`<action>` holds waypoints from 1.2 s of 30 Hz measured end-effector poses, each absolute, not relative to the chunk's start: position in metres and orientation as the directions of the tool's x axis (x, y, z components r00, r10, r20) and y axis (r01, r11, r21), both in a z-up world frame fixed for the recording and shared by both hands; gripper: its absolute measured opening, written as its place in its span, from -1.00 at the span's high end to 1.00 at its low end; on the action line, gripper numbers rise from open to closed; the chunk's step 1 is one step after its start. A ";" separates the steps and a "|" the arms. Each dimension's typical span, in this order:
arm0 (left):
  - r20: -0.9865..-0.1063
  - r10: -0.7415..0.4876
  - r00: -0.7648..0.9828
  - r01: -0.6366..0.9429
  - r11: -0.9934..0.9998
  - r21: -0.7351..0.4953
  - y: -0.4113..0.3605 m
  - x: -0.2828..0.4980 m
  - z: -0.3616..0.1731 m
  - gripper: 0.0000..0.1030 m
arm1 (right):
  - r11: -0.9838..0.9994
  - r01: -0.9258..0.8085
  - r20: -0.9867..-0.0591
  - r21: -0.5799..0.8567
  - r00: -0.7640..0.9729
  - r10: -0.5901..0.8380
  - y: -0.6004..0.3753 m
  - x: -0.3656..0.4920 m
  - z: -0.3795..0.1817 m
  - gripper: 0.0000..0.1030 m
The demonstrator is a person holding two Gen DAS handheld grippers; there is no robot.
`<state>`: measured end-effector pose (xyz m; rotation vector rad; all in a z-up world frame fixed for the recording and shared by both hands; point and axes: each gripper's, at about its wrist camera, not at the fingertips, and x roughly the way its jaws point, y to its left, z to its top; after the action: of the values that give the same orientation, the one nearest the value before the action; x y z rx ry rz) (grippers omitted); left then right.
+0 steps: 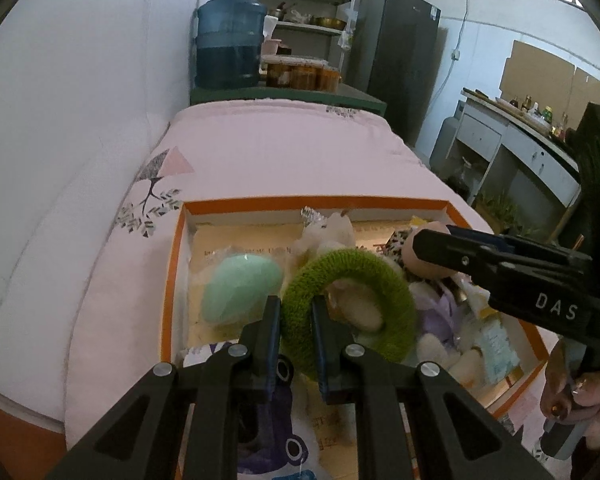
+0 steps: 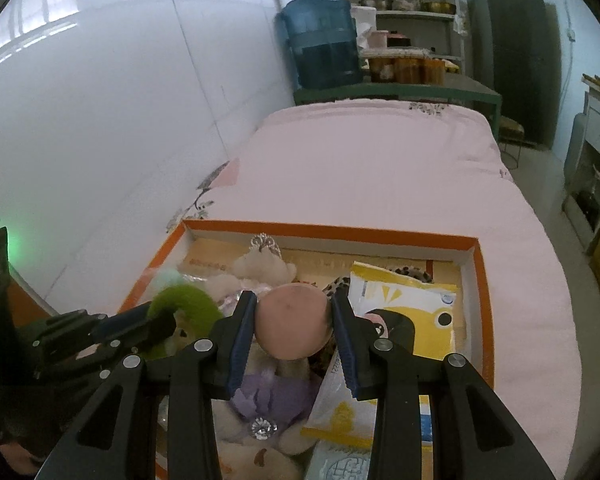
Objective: Organize soft objects
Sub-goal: 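Lower both items into the box lid and open both grippers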
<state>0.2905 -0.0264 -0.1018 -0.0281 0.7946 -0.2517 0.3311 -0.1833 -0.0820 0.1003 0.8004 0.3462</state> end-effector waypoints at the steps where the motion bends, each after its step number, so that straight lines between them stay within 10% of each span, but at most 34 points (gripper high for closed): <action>1: -0.704 -0.234 0.671 0.212 0.970 -0.120 -0.026 0.290 -0.103 0.70 | 0.939 -0.264 -0.689 0.218 0.640 0.340 -0.183 0.332 -0.084 0.24; 19: -0.699 -0.257 0.667 0.237 0.963 -0.128 -0.026 0.289 -0.107 0.69 | 0.938 -0.258 -0.688 0.230 0.639 0.344 -0.182 0.332 -0.092 0.18; 26: -0.690 -0.251 0.679 0.232 0.965 -0.122 -0.027 0.286 -0.104 0.08 | 0.926 -0.258 -0.670 0.276 0.639 0.378 -0.187 0.329 -0.088 -0.10; 36: -0.670 -0.244 0.700 0.222 0.968 -0.121 -0.022 0.277 -0.094 0.07 | 0.928 -0.250 -0.661 0.276 0.652 0.373 -0.188 0.318 -0.081 -0.10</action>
<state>0.2769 -0.0225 -0.0941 -0.0322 0.7512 -0.2595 0.3177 -0.1877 -0.0810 0.1662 0.7853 0.3553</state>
